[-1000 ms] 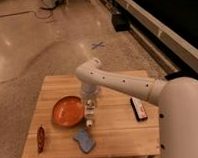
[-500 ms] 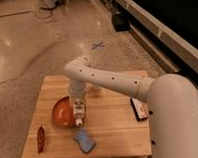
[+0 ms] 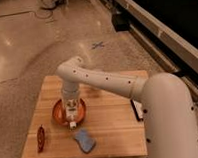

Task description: Place the bottle in the ceramic bowl

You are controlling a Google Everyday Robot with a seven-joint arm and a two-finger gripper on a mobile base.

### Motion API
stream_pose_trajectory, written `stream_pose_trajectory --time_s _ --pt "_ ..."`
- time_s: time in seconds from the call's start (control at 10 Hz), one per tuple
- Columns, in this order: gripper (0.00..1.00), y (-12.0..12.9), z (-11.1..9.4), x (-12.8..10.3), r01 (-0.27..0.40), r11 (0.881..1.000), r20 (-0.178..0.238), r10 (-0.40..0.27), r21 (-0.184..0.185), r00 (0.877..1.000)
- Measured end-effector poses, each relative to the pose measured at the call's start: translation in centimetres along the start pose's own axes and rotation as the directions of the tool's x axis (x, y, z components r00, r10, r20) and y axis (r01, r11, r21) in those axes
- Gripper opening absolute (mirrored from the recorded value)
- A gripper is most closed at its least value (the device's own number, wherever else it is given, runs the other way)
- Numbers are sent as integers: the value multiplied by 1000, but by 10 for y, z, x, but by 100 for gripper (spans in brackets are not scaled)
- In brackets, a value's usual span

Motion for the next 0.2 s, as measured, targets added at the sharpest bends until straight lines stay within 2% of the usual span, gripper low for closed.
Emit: stream_pose_trajectory --time_s 0.2 --pt "80 1 0 0 -2 1000 0 2 0 1000"
